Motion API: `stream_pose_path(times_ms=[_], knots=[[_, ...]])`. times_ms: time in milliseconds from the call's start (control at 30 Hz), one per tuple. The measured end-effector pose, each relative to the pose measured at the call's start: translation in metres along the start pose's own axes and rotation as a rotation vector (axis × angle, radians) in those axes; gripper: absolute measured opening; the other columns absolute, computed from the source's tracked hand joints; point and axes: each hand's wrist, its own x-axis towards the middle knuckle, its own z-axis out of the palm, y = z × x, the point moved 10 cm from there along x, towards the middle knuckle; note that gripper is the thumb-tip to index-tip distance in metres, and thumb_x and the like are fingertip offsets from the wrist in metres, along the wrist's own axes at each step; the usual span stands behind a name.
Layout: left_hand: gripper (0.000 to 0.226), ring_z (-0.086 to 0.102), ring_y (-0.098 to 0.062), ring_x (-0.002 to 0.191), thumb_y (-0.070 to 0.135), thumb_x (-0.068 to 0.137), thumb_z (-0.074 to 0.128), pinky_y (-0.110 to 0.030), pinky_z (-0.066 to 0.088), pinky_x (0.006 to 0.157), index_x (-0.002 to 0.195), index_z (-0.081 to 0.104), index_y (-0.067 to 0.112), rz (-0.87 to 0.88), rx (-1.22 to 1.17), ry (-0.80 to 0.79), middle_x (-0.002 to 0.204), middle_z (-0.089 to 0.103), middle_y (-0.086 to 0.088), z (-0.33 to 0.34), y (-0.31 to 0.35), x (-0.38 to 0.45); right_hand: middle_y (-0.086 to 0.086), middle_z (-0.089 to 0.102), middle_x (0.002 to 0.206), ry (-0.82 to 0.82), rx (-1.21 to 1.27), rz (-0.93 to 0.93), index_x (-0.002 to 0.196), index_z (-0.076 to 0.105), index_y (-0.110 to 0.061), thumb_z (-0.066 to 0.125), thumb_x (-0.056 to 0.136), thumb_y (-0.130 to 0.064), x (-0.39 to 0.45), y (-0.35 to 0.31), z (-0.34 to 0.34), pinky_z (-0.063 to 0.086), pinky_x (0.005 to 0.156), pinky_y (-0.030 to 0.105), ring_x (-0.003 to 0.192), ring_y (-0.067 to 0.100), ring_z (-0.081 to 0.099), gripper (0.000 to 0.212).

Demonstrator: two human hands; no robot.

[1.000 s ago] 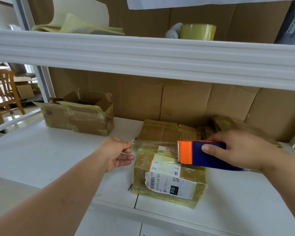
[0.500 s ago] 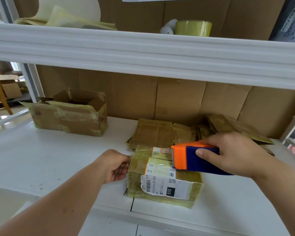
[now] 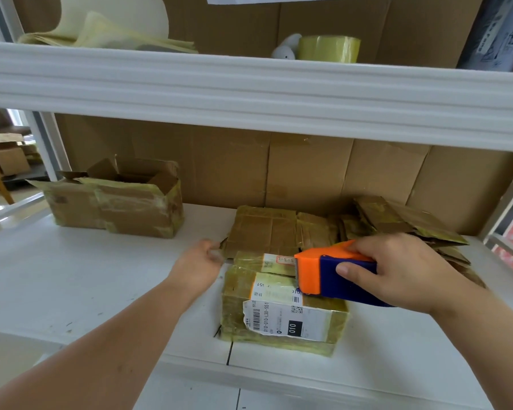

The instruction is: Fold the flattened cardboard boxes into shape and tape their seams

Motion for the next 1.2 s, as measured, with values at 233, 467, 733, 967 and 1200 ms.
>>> stream_pose_path(times_ms=[233, 467, 733, 967, 1200], knots=[[0.111, -0.017, -0.013, 0.150, 0.086, 0.072, 0.029, -0.042, 0.003, 0.125, 0.155, -0.017, 0.027, 0.496, 0.731, -0.463, 0.162, -0.019, 0.010, 0.071, 0.065, -0.047, -0.016, 0.065, 0.086, 0.009, 0.032, 0.026, 0.109, 0.058, -0.035, 0.023, 0.076, -0.078, -0.004, 0.006, 0.004, 0.054, 0.067, 0.026, 0.076, 0.006, 0.061, 0.064], [0.136, -0.025, -0.012, 0.148, 0.095, 0.056, 0.045, -0.041, 0.001, 0.125, 0.145, -0.035, 0.032, 0.436, 0.774, -0.398, 0.155, -0.037, 0.014, 0.077, 0.050, -0.038, -0.016, 0.065, 0.087, -0.023, 0.044, 0.103, 0.114, 0.061, -0.033, 0.039, 0.087, -0.071, 0.000, 0.015, -0.011, 0.046, 0.062, 0.020, 0.078, 0.004, 0.060, 0.051], [0.136, -0.022, -0.007, 0.147, 0.085, 0.062, 0.063, -0.030, -0.003, 0.120, 0.144, -0.035, 0.038, 0.398, 0.681, -0.427, 0.154, -0.036, 0.019, 0.077, 0.052, -0.038, -0.011, 0.068, 0.080, -0.040, 0.159, 0.173, 0.096, 0.069, -0.032, 0.052, 0.088, -0.066, 0.007, 0.041, -0.027, 0.051, 0.067, 0.026, 0.075, 0.004, 0.062, 0.039], [0.132, -0.021, -0.011, 0.148, 0.089, 0.060, 0.059, -0.039, 0.002, 0.124, 0.142, -0.035, 0.044, 0.355, 0.725, -0.466, 0.152, -0.039, 0.021, 0.080, 0.049, -0.033, 0.000, 0.066, 0.070, -0.080, 0.123, 0.269, 0.073, 0.069, -0.022, 0.040, 0.065, -0.086, -0.022, 0.110, -0.030, 0.049, 0.068, 0.036, 0.069, 0.014, 0.062, 0.070], [0.119, -0.018, -0.013, 0.150, 0.092, 0.060, 0.057, -0.044, 0.011, 0.124, 0.124, -0.040, 0.065, 0.381, 0.738, -0.479, 0.149, -0.043, 0.022, 0.082, 0.049, -0.036, -0.004, 0.063, 0.071, -0.147, 0.157, 0.262, 0.079, 0.068, -0.023, 0.028, 0.065, -0.086, -0.036, 0.130, 0.022, 0.043, 0.066, 0.027, 0.068, 0.007, 0.058, 0.076]])
